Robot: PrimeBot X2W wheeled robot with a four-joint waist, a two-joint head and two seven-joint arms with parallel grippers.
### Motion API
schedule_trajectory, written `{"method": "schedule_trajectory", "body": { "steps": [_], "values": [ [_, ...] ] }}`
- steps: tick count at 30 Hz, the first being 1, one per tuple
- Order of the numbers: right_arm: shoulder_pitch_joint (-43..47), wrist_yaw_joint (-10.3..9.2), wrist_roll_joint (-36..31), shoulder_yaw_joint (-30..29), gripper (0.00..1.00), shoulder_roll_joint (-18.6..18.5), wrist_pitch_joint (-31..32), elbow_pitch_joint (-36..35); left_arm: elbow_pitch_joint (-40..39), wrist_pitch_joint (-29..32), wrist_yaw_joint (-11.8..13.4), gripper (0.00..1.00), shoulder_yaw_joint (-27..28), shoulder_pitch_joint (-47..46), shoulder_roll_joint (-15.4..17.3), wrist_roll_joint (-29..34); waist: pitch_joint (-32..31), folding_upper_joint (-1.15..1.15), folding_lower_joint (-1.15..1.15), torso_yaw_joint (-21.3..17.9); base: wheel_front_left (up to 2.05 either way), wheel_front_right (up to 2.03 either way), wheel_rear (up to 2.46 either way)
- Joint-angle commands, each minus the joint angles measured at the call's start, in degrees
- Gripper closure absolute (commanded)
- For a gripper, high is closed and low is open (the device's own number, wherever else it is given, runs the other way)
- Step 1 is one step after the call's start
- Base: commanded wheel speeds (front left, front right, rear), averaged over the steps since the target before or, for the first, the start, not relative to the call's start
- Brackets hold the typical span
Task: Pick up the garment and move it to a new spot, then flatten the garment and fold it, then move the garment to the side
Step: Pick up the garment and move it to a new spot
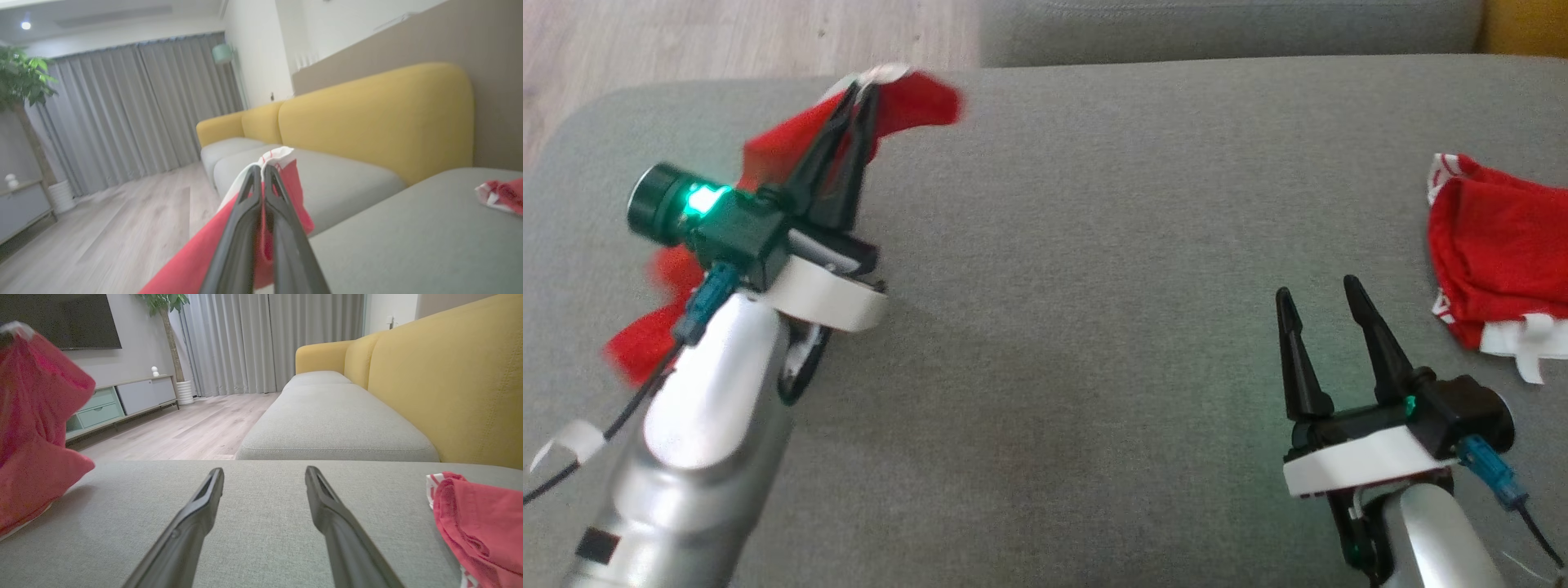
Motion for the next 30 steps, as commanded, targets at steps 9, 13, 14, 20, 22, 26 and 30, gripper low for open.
{"method": "schedule_trajectory", "body": {
  "steps": [9,13,14,20,22,26,30],
  "values": [
    [-0.7,0.39,1.4,1.6,0.0,-0.2,-0.6,-2.0,-17.7,0.7,-0.4,1.0,-1.3,-2.9,-1.9,-1.4,-2.2,0.0,0.01,-4.2,0.0,0.0,0.0],
    [-0.9,0.39,2.0,2.0,0.0,-0.2,-0.6,-2.0,-20.6,3.7,-0.5,1.0,-2.3,-4.5,-2.9,-2.1,-2.0,0.0,0.01,-6.1,0.0,0.0,0.0],
    [-1.0,0.39,2.2,2.2,0.0,-0.2,-0.6,-2.1,-21.3,4.7,-0.5,1.0,-2.8,-5.0,-3.0,-1.9,-2.0,0.0,0.01,-6.9,0.0,0.0,0.0],
    [-1.7,0.39,3.0,3.0,0.0,-0.2,-0.6,-2.4,-21.6,8.2,1.7,1.0,-2.2,-6.6,-2.7,-1.2,-0.8,0.0,0.01,-11.5,0.0,0.0,0.0],
    [-1.9,0.39,3.1,3.2,0.0,-0.2,-0.6,-2.6,-20.8,9.0,1.9,1.0,-2.2,-6.8,-2.6,-1.1,-0.2,0.0,0.01,-12.9,0.0,0.0,0.0],
    [-2.9,0.39,3.4,4.1,0.0,-0.2,-0.6,-3.0,-17.4,9.5,1.8,1.0,-2.7,-8.1,-2.5,-0.9,1.5,0.0,0.01,-16.2,0.0,0.0,0.0],
    [-4.2,0.39,4.4,5.2,0.0,-0.2,-0.6,-3.5,-11.2,8.6,1.4,1.0,-3.8,-10.9,-3.4,-0.5,3.2,0.0,0.01,-19.3,0.0,0.0,0.0]
  ]
}}
